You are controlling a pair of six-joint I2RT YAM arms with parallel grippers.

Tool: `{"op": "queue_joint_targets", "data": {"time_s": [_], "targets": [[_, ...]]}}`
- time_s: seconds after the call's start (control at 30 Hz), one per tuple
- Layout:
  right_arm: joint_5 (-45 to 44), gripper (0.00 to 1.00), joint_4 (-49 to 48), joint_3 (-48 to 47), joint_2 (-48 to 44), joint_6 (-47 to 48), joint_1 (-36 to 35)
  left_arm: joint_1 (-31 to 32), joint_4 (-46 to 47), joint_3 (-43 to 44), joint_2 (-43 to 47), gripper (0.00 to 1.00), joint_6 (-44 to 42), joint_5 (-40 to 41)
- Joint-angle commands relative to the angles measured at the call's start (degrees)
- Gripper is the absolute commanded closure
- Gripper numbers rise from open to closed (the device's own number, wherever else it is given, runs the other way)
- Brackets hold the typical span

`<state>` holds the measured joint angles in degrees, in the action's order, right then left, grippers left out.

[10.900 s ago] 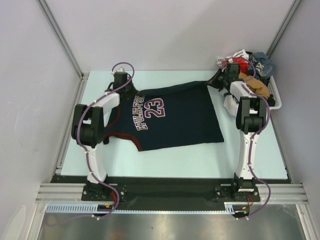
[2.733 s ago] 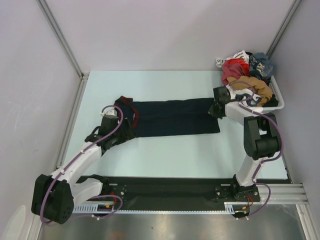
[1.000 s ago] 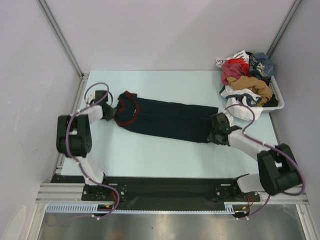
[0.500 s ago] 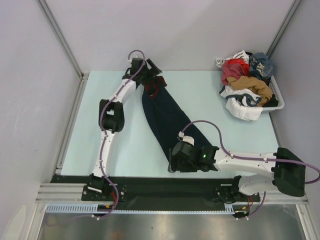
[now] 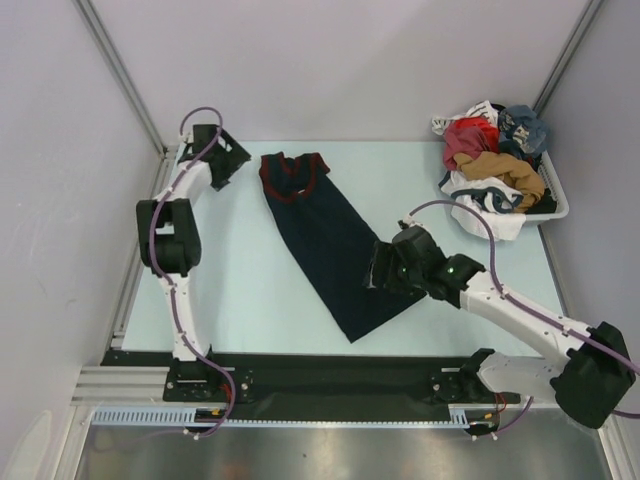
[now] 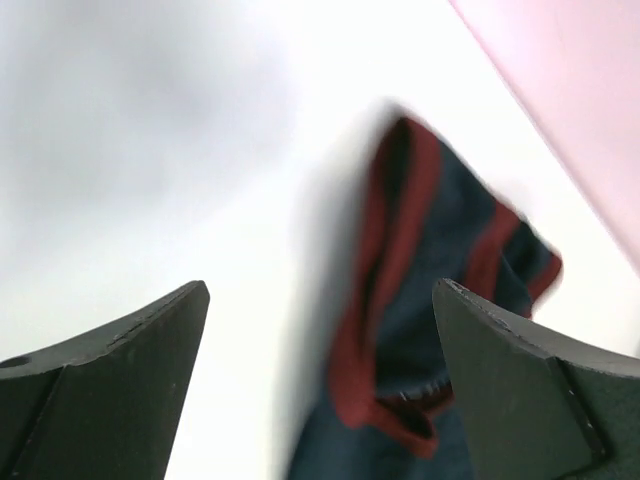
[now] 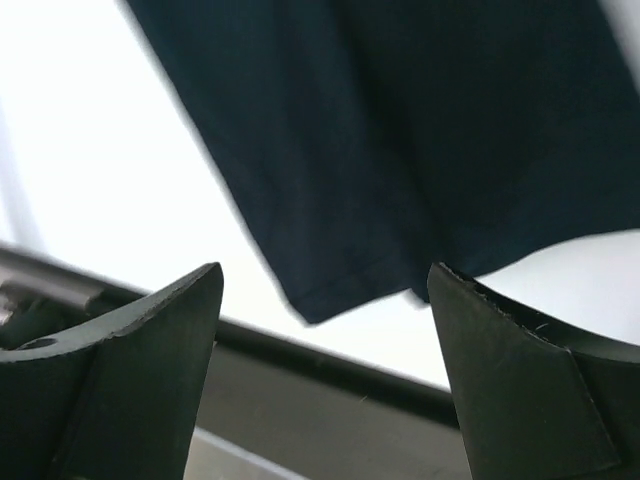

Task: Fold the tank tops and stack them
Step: Fold the tank top

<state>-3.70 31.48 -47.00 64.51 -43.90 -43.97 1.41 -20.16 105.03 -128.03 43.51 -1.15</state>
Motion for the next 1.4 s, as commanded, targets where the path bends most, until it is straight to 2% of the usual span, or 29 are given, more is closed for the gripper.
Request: {"op": "queue_joint_targets", "data": {"time_s": [0.0, 0.13, 0.27, 0.3, 0.37, 0.4, 0.5, 0.6, 0.7, 0.73, 0.77, 0.83, 0.87, 1.0, 1.1, 1.17, 1.2, 1.23, 1.27, 1.33, 1.37], "targets": [[2.56, 0.11, 0.07, -2.39, 2.46, 7.59, 5.45, -0.79, 1.37, 0.85, 1.39, 0.0, 0.35, -0.15], [1.25, 0.12, -0.46, -2.57, 6.06, 11.2, 14.41, -0.36, -3.3, 4.22, -0.39, 0.0, 0.0, -1.75], [1.24, 0.16, -2.83, -2.57, 9.84, 13.14, 19.69, 1.22, -1.38, -7.09, 7.77, 0.0, -0.7, -1.05], [1.16, 0.17, -3.35, -2.48, 10.8, 13.31, 20.49, 1.57, 1.5, -14.17, 10.05, 0.0, -0.7, -1.14], [1.68, 0.2, -5.02, -1.96, 13.53, 13.49, 22.77, 2.28, 4.59, -21.41, 16.74, 0.0, -0.88, -1.93], [1.86, 0.22, -5.64, -1.52, 14.32, 13.66, 23.48, 2.28, 7.04, -27.89, 18.76, 0.0, -0.88, -2.89], [3.18, 0.26, -8.45, 0.15, 17.83, 13.93, 25.32, 2.63, 10.48, -37.84, 25.09, 0.0, -1.06, -4.38], [6.51, 0.34, -10.56, 1.91, 20.3, 13.49, 25.42, 2.98, 11.81, -43.84, 29.14, 0.0, -1.84, -5.97], [7.13, 0.53, -11.45, 5.33, 20.04, 12.79, 25.51, 3.95, 11.47, -46.58, 32.22, 0.0, -3.16, -6.15], [7.57, 0.69, -11.27, 7.08, 19.43, 12.0, 25.42, 4.39, 11.03, -46.76, 33.36, 0.0, -3.86, -5.1], [7.57, 0.76, -10.66, 8.32, 17.08, 11.47, 25.07, 4.91, 10.5, -46.94, 33.8, 0.0, -4.22, -4.83], [6.96, 0.86, -8.73, 11.56, 13.65, 8.85, 23.59, 5.27, 10.32, -46.76, 34.25, 0.0, -4.83, -3.87], [6.7, 0.87, -6.46, 12.71, 11.71, 7.7, 22.36, 5.27, 9.8, -46.33, 33.9, 0.0, -5.01, -3.51], [4.76, 0.84, -0.65, 18.69, -2.5, -0.73, 13.75, 5.36, 7.42, -40.54, 29.87, 0.0, -5.8, -2.63], [7.04, 0.81, 1.82, 22.74, -9.11, -8.81, 5.49, 5.88, 6.98, -38.07, 28.54, 0.0, -6.06, -3.6], [6.87, 0.75, 3.4, 23.88, -11.68, -12.77, 0.32, 7.46, 6.28, -37.97, 28.8, 0.0, -6.76, -3.42], [5.48, 0.71, 4.63, 23.71, -12.65, -13.31, -0.67, 8.34, 5.84, -38.15, 29.76, 0.0, -7.99, -3.16], [4.59, 0.55, 6.99, 23.36, -14.66, -13.49, -1.38, 10.26, 5.05, -38.58, 30.55, 0.0, -8.61, -2.81], [3.8, 0.48, 8.06, 22.66, -15.55, -13.41, -2.26, 11.32, 3.65, -40.42, 31.51, 0.0, -9.14, -2.46], [1.77, 0.37, 9.73, 22.22, -18.0, -12.71, -2.53, 14.91, 3.38, -44.19, 36.34, 0.0, -9.93, -2.37], [1.77, 0.37, 10.0, 22.04, -18.54, -12.35, -2.53, 16.33, 3.72, -49.0, 38.53, 0.0, -9.67, -2.11]]}}
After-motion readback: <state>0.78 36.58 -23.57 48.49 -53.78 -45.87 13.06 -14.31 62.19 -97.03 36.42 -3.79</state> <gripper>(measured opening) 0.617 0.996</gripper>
